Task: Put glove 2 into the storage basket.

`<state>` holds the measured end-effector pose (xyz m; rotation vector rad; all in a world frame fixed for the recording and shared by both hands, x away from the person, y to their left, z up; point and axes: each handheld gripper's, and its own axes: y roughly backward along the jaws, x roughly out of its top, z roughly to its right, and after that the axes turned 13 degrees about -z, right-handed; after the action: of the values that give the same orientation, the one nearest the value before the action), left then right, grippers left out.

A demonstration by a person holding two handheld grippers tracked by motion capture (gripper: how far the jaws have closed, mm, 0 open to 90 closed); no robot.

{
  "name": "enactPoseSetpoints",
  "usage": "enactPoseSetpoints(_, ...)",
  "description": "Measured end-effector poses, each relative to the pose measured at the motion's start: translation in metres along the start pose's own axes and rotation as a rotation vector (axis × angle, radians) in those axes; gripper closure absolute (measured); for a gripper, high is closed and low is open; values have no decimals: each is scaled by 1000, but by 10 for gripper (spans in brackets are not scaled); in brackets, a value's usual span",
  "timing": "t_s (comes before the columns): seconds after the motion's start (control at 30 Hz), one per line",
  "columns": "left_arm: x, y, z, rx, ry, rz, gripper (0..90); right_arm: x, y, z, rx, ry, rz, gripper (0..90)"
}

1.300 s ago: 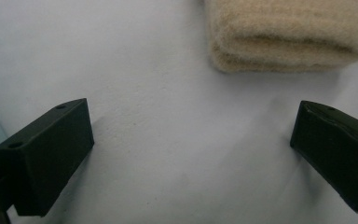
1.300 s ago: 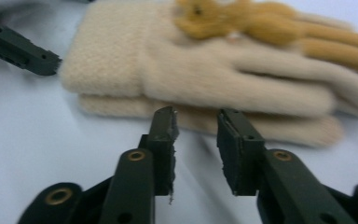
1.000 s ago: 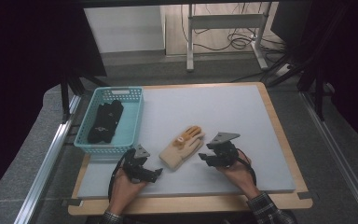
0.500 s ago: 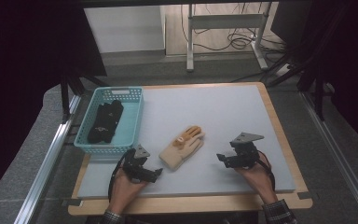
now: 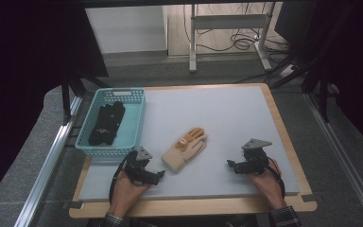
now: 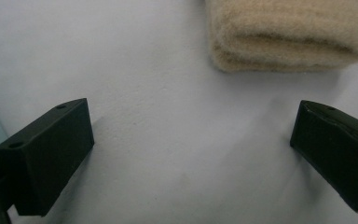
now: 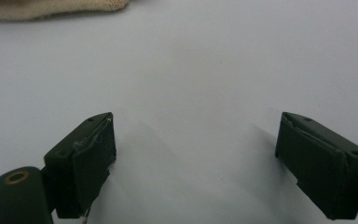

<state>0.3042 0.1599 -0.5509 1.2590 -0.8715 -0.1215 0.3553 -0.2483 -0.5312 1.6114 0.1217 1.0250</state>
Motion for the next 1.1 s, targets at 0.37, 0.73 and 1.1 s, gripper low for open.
enactPoseSetpoints(0.37, 0, 0, -1, -8, 4, 7, 0, -1, -1, 0, -2, 0, 3, 115)
enactPoseSetpoints(0.73, -1, 2, -3, -16, -7, 3, 12, -1, -1, 0, -3, 1, 4, 115)
enactPoseSetpoints(1.1, 9, 13, 2, -52, -34, 2, 31, -1, -1, 0, -3, 2, 4, 115)
